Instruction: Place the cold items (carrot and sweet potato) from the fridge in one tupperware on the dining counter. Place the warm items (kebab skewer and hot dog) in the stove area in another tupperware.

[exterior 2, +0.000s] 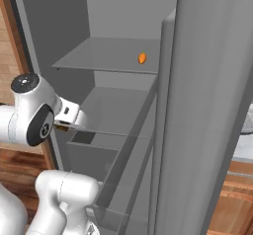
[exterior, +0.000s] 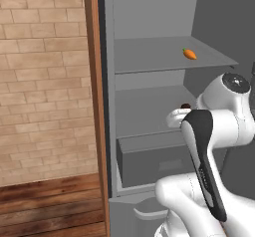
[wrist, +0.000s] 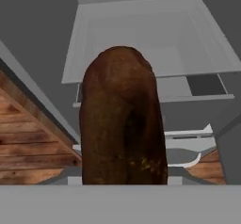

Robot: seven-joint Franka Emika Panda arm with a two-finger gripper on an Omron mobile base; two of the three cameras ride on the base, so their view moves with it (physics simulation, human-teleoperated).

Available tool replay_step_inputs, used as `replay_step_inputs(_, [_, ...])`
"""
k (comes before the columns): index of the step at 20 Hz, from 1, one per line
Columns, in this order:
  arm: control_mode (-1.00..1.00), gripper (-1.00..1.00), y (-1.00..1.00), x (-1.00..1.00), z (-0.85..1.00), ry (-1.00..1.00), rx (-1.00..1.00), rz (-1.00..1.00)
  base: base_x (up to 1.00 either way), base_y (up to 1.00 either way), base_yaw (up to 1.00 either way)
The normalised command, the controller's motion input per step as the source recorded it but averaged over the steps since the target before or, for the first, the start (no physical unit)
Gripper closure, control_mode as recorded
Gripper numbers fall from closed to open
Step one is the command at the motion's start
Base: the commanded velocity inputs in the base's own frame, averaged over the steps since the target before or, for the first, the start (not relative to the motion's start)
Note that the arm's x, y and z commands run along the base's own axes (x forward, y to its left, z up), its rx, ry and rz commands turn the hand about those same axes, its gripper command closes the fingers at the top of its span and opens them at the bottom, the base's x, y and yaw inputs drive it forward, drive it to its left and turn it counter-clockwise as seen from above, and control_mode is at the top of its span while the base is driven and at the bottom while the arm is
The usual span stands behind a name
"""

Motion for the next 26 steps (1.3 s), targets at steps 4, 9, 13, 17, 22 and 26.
replay_step_inputs(4, [-1.0,1.0,0.0,-0.41,0.18,-0.06,0.0,0.0,0.0,0.0,0.0])
replay_step_inputs(9, [1.0,1.0,0.0,-0.04,0.0,0.0,0.0,0.0,0.0,0.0,0.0])
replay_step_inputs(13, [1.0,1.0,0.0,0.0,0.0,0.0,0.0,0.0,-0.83,0.0,0.25])
replay_step_inputs(17, [1.0,1.0,0.0,0.0,0.0,0.0,0.0,0.0,-0.84,0.0,0.4])
replay_step_inputs(22, [1.0,1.0,0.0,0.0,0.0,0.0,0.0,0.0,-0.38,0.28,0.62])
replay_step_inputs(26, [1.0,1.0,0.0,0.0,0.0,0.0,0.0,0.0,-0.06,0.56,0.75])
